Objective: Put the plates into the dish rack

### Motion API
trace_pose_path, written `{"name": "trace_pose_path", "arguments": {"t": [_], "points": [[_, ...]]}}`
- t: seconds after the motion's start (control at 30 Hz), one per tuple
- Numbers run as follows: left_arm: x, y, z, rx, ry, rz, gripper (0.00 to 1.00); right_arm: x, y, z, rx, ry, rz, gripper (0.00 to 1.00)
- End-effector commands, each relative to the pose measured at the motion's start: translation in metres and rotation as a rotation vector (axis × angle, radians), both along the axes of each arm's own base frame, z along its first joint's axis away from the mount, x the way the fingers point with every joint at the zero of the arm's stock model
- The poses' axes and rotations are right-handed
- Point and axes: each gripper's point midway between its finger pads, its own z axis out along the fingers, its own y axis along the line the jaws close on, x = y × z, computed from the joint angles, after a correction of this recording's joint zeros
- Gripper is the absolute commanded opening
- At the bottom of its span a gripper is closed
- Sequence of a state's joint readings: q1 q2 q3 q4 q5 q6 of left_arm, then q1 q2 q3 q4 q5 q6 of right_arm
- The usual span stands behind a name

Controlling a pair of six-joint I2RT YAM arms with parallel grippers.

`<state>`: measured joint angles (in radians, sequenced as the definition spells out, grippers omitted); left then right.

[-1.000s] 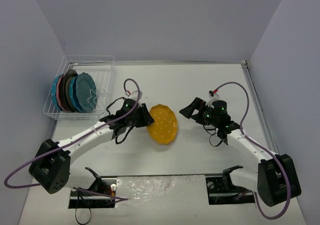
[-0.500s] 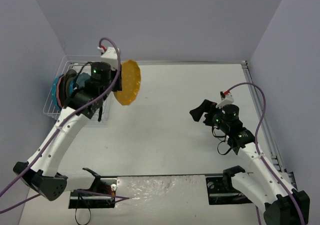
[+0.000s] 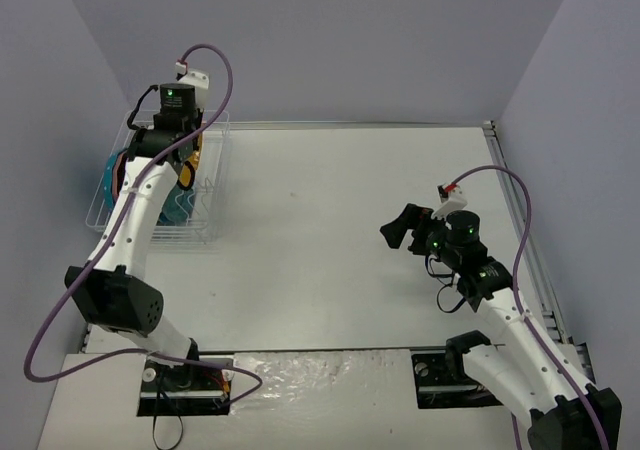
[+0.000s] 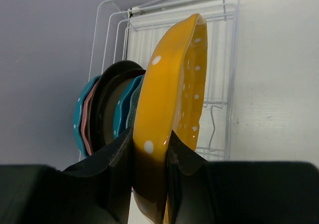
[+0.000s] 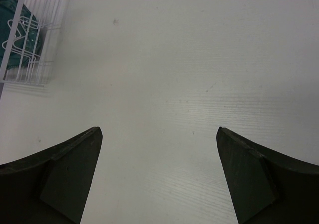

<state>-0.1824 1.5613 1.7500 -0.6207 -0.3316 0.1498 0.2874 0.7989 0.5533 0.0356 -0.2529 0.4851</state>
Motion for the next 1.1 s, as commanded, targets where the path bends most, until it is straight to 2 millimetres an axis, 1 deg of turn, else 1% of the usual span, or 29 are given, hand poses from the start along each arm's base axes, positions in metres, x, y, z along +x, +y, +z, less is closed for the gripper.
{"name": "trace_pose_path", "arguments": {"t": [0.0,0.13,0.23,0.33,0.53,0.67,0.8,0.87,0.97,1.07], "points": [[0.014,0.036,0.054,0.047,-0.174,0.088,0.0,0.006,0.001,0.023,-0.007,-0.085,0.025,0.96],[0.021,0.052,0.043,0.041,-0.175,0.136,0.0,0.004,0.001,0.018,-0.014,-0.075,0.03,0.97],[0.024,0.056,0.039,0.043,-0.164,0.139,0.0,0.003,0.001,0.016,-0.014,-0.07,0.034,0.99],[0.027,0.056,0.032,0.036,-0.149,0.131,0.0,0.002,0.001,0.014,-0.012,-0.065,0.034,0.99],[0.032,0.055,0.004,0.025,-0.101,0.114,0.0,0.001,0.0,0.011,-0.013,-0.057,0.026,1.0],[0.032,0.057,-0.007,0.027,-0.083,0.116,0.0,0.001,0.0,0.01,-0.013,-0.056,0.026,1.0],[0.035,0.053,-0.028,0.006,-0.044,0.102,0.0,0.001,-0.001,0.009,-0.014,-0.053,0.022,1.0],[0.037,0.052,-0.032,-0.012,-0.046,0.101,0.0,0.0,-0.001,0.008,-0.013,-0.049,0.022,1.0],[0.038,0.048,-0.045,-0.044,-0.036,0.079,0.0,0.0,-0.001,0.006,-0.014,-0.044,0.019,1.0],[0.036,0.049,-0.058,-0.044,-0.008,0.091,0.0,0.0,-0.001,0.007,-0.012,-0.047,0.02,1.0]]}}
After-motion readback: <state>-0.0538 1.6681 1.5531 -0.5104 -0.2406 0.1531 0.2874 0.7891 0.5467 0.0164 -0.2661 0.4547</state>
